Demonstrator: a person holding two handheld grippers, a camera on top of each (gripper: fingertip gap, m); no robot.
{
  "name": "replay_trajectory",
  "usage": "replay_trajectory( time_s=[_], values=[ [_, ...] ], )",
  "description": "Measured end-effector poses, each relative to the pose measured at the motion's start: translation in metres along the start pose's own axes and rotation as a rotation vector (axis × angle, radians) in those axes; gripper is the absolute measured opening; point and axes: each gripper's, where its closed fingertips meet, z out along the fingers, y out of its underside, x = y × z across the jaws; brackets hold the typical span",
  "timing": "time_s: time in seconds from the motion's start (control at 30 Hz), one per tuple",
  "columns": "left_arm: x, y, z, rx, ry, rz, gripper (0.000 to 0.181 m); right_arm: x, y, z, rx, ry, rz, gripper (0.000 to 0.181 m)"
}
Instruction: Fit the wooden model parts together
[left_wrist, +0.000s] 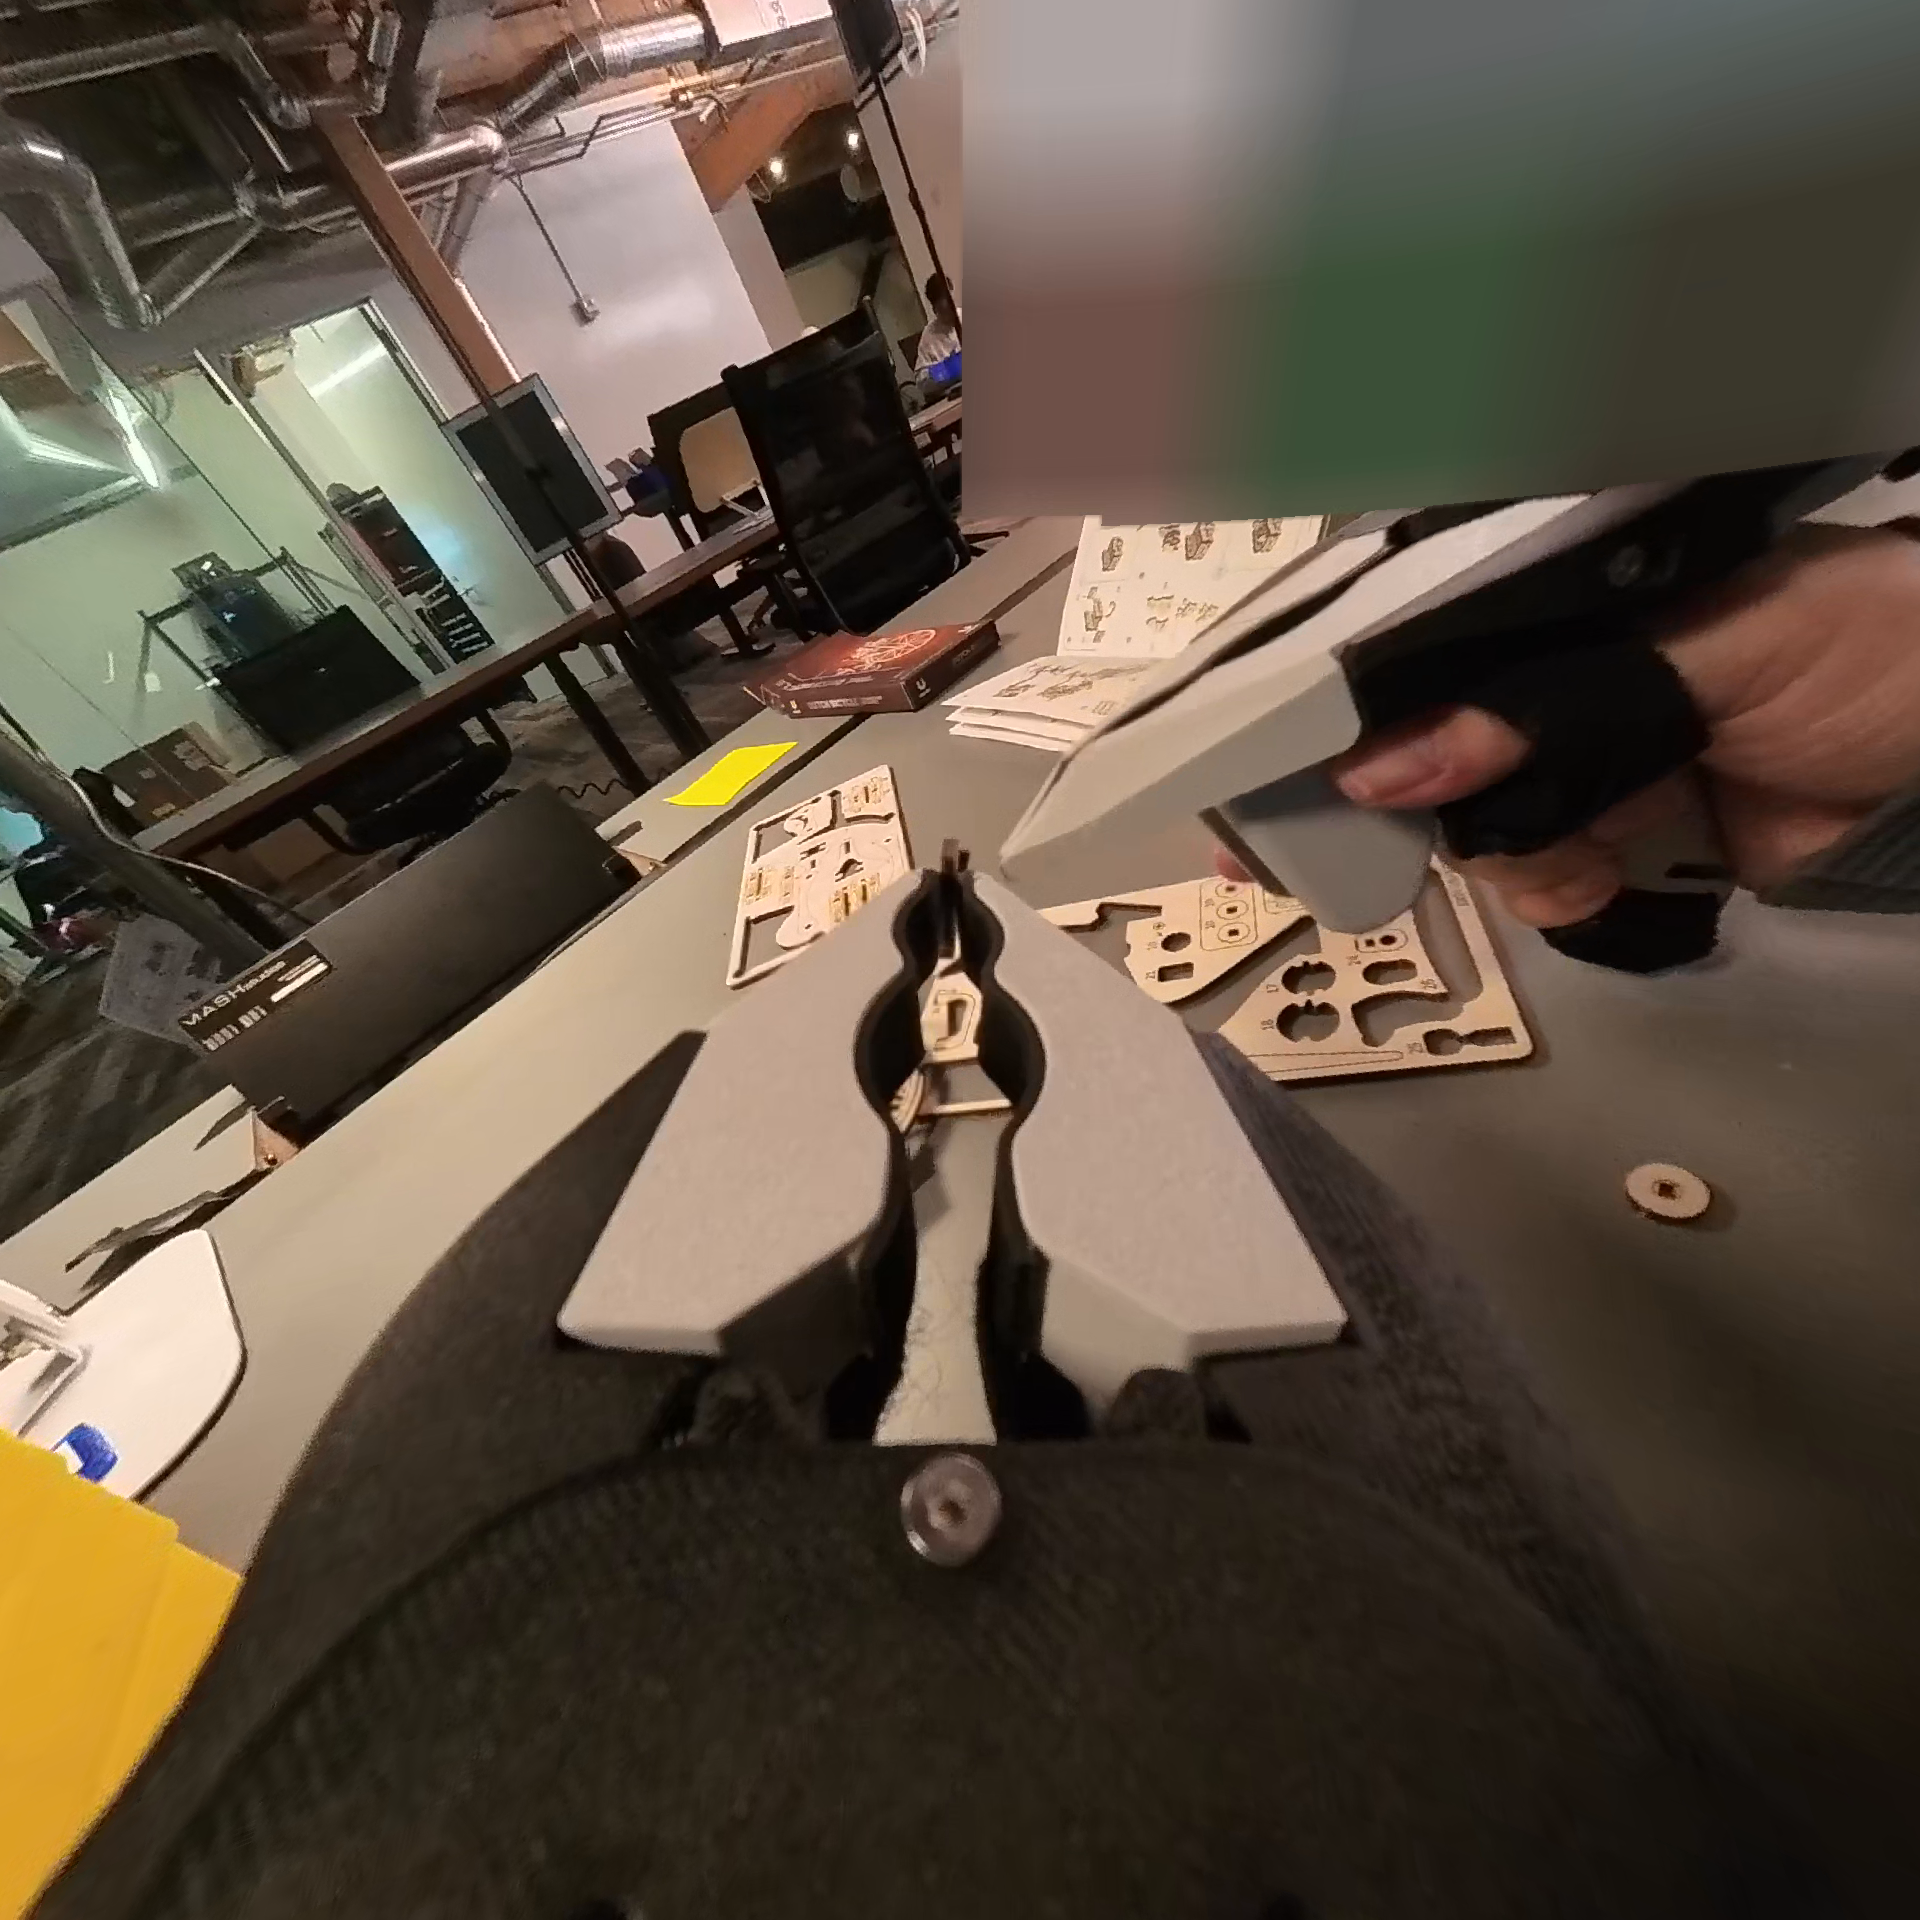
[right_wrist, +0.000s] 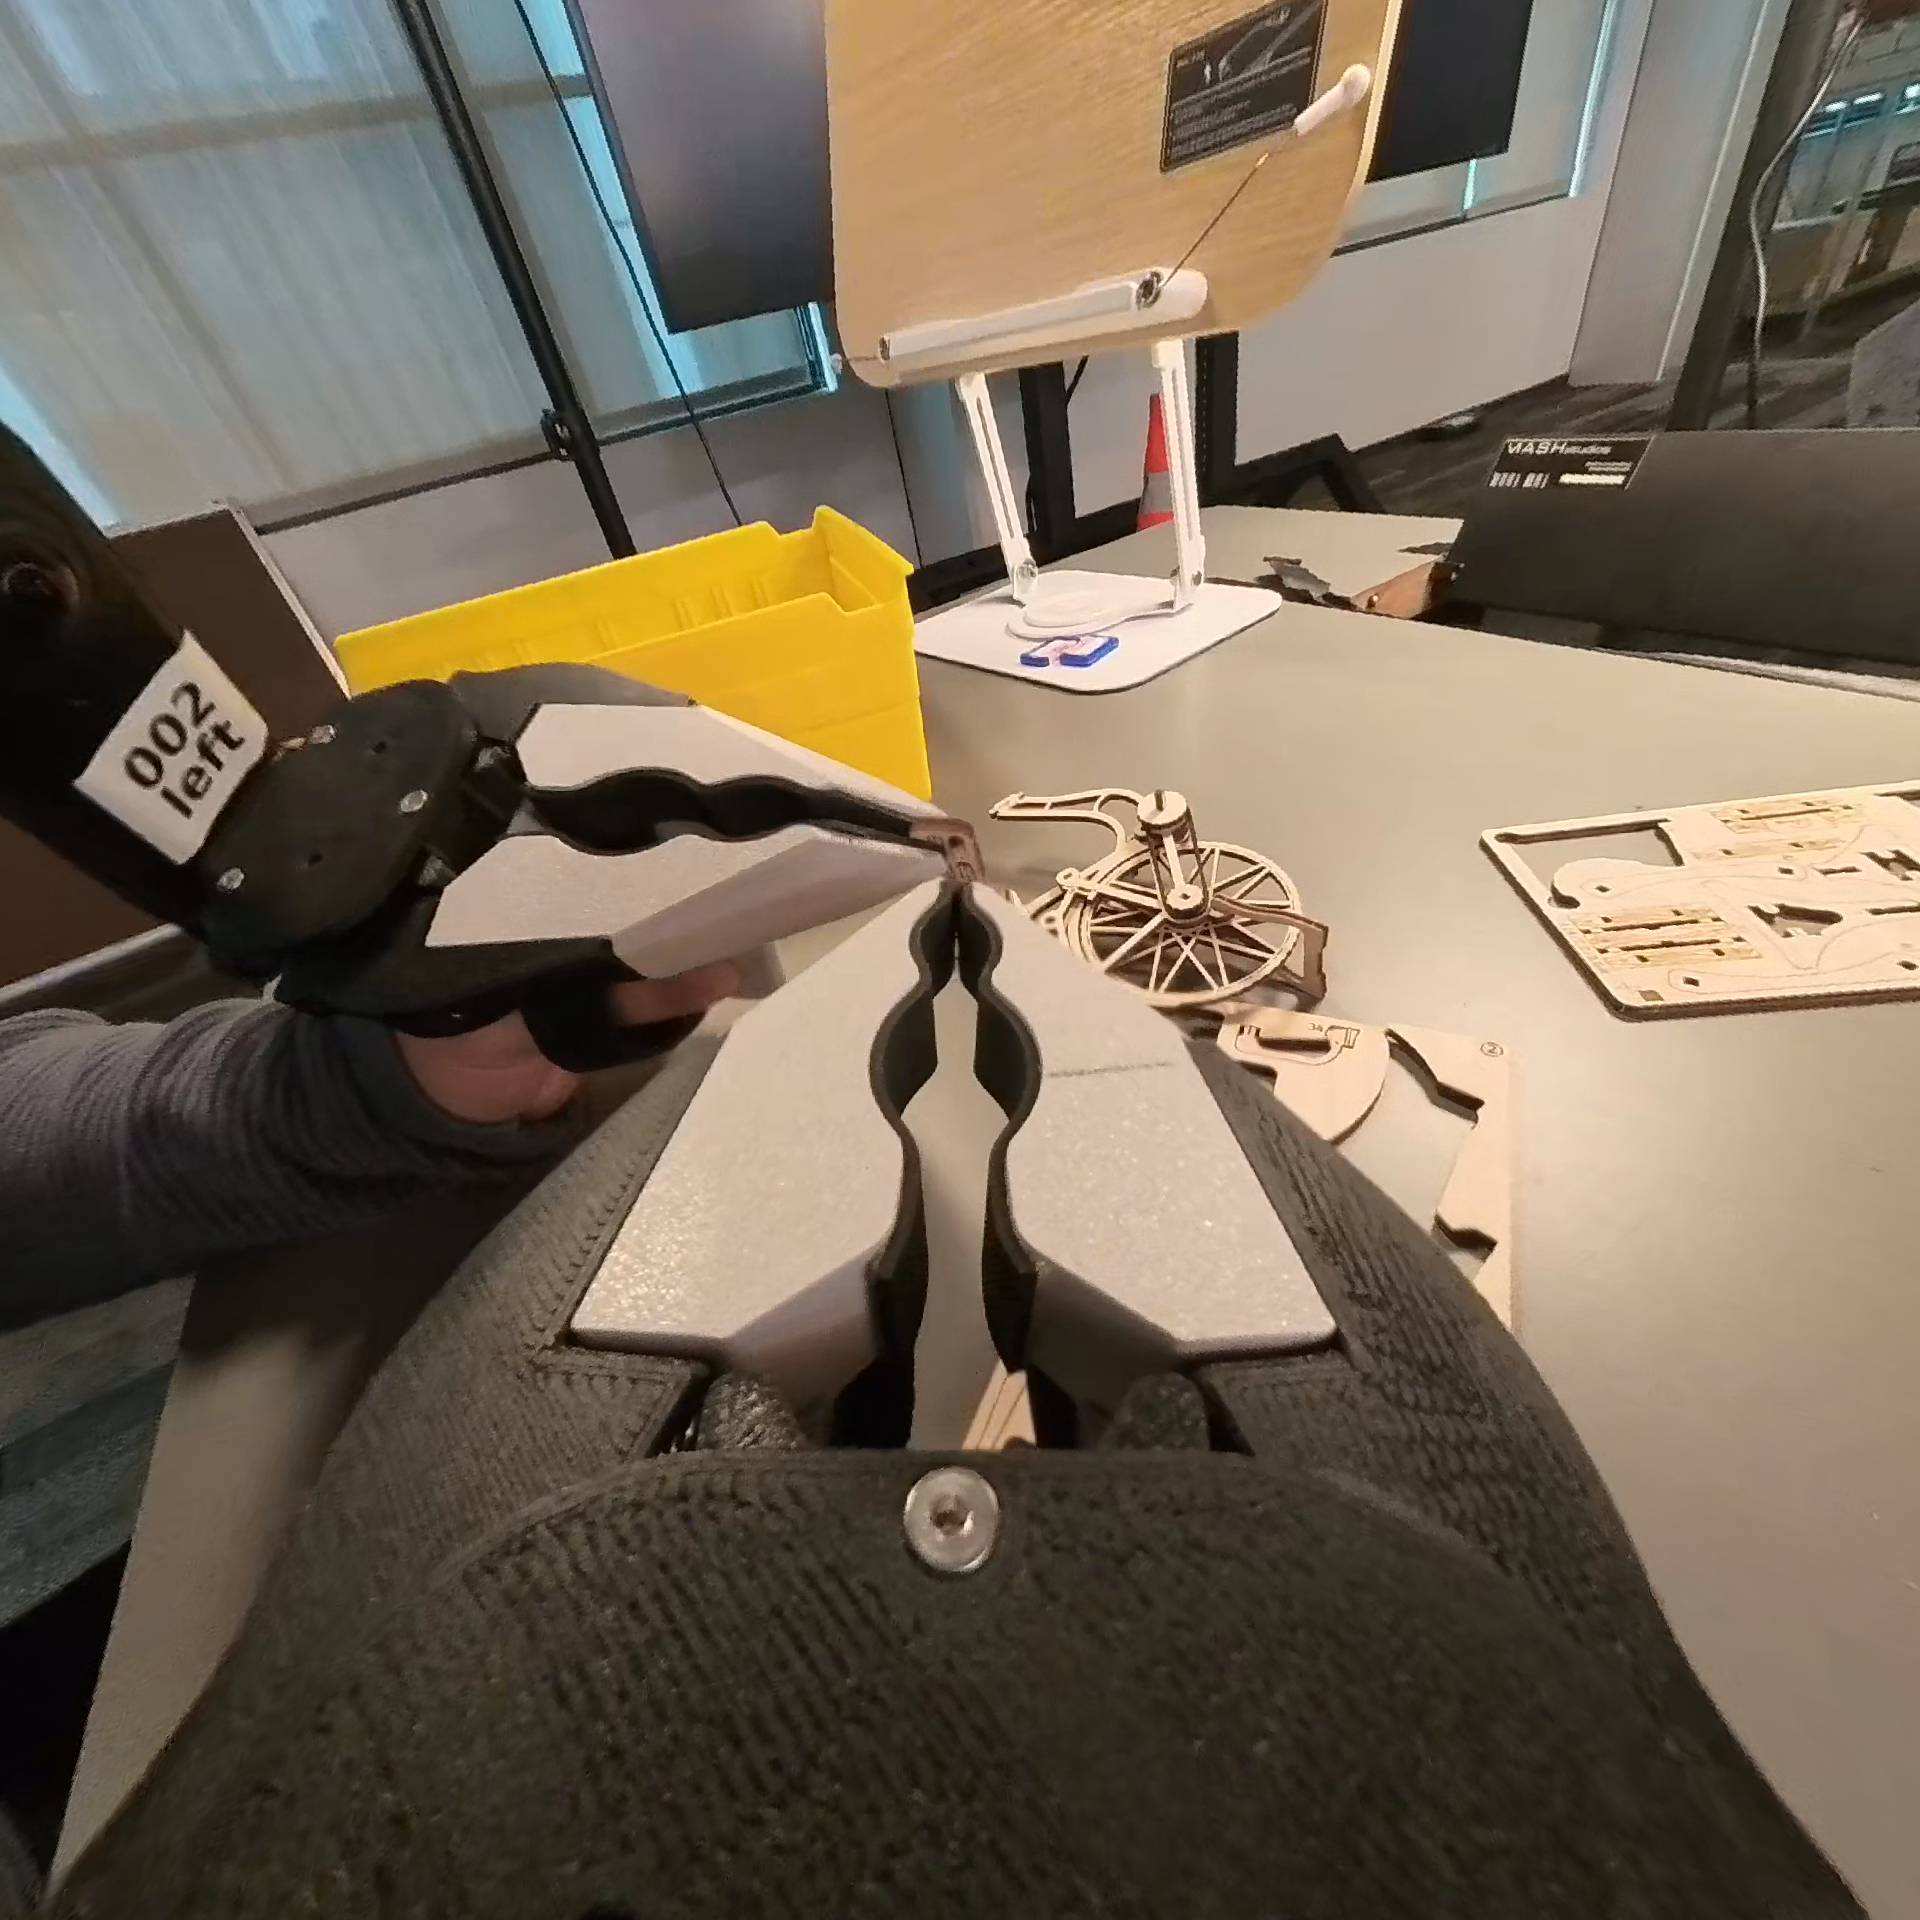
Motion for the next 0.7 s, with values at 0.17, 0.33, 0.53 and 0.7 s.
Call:
replay_trajectory(
  time_s=[0.17,0.33,0.53,0.7],
  values=[
    [0.004,-0.002,0.0002,0.009,0.012,0.025,0.001,0.0009,-0.0072,-0.0028,0.054,-0.006,0.021,0.0],
    [0.0055,-0.0041,-0.0004,0.022,0.02,0.026,0.002,-0.0012,-0.0074,-0.0021,0.065,-0.04,0.068,0.003],
    [0.0086,-0.008,-0.0026,0.058,0.058,0.032,0.001,-0.0051,-0.0094,-0.0039,0.079,-0.09,0.111,0.003],
    [0.0101,-0.0079,-0.0035,0.05,0.043,0.119,0.001,-0.006,-0.0066,-0.0043,0.048,-0.091,0.108,0.0]
  ],
)
